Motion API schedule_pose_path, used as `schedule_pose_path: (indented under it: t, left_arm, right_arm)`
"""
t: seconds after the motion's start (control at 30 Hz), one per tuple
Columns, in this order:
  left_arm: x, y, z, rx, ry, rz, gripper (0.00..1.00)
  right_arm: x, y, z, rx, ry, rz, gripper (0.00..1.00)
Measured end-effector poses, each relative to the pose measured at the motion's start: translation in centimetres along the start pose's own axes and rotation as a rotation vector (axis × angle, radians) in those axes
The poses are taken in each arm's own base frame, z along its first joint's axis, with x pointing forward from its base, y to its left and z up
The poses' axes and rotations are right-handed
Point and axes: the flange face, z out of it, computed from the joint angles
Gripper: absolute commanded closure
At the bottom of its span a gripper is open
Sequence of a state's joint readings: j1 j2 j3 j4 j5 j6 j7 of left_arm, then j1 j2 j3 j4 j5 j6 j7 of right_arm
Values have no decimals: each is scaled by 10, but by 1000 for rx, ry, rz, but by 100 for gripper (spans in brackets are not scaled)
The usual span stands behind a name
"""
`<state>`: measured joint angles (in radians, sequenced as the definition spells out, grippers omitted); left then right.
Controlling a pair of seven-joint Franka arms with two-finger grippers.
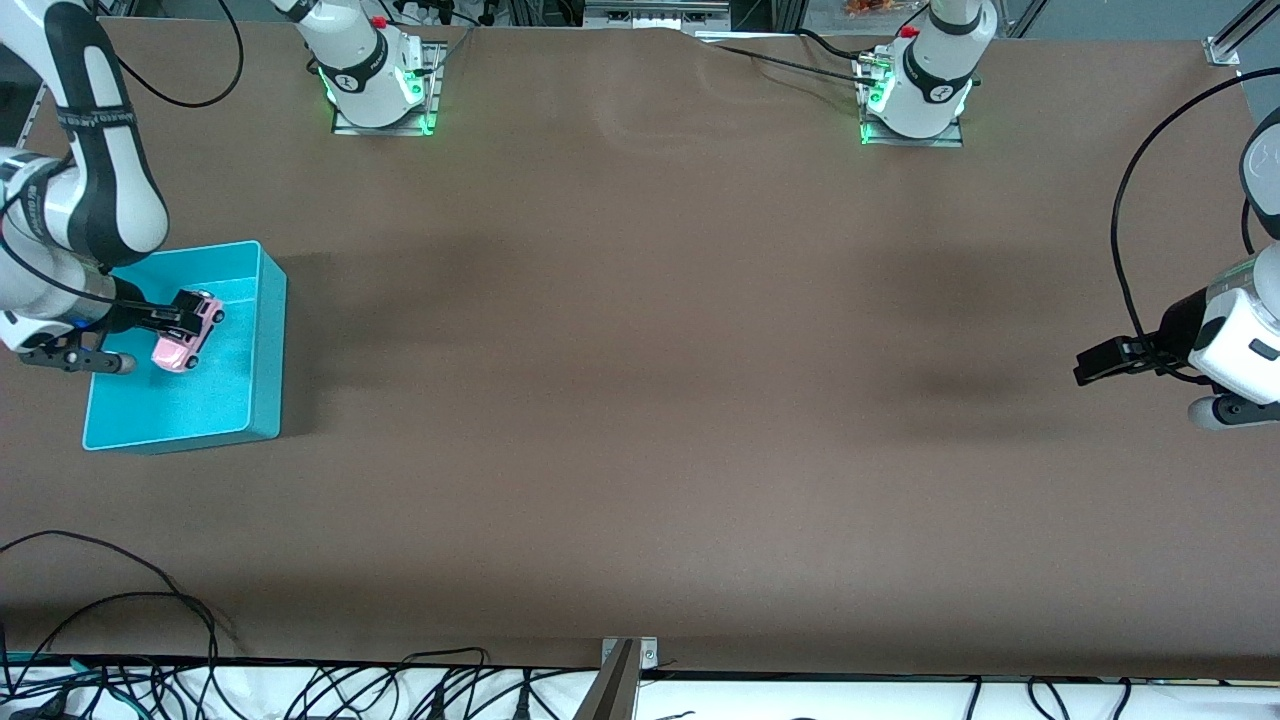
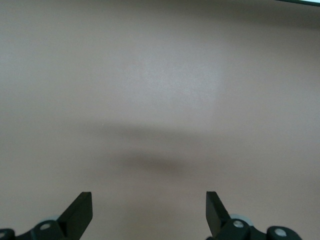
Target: Wind and store pink jeep toy
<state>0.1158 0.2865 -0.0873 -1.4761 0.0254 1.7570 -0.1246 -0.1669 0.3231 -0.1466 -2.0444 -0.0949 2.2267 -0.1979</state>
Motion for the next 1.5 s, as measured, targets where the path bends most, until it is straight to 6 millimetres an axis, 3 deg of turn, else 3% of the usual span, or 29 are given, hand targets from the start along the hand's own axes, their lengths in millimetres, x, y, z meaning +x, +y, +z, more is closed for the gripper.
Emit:
schedule_pose_path:
  t: [0.37,0.57,0.6,0.73,0.77,0.93,1.17,1.33,1.5]
  left_arm:
    - [0,0,0,0,0,0,0]
    - [0,0,1,0,-2,0,0]
    - [0,0,1,0,-2,0,0]
    - [0,0,3,1,-5,0,0]
    - [0,0,3,1,-6,0,0]
    - [0,0,4,1,-7,0,0]
    - [0,0,4,1,-8,0,0]
    - [-1,0,4,1,-9,0,0]
    - [-1,0,5,1,-9,0,0]
  right_arm:
    - [-7,51,55,5,-21,-49,100]
    - [-8,61,73,9,-27,-33,100]
    - [-8,61,72,9,-25,-34,97]
    - [-7,60,72,9,-24,-35,22]
    - [-7,60,72,9,-24,-35,15]
    - [-7,56,77,14,-32,-39,14]
    - [1,35,81,24,-30,-17,14]
    - [6,34,64,19,-3,18,10]
    - [5,33,33,18,13,28,4]
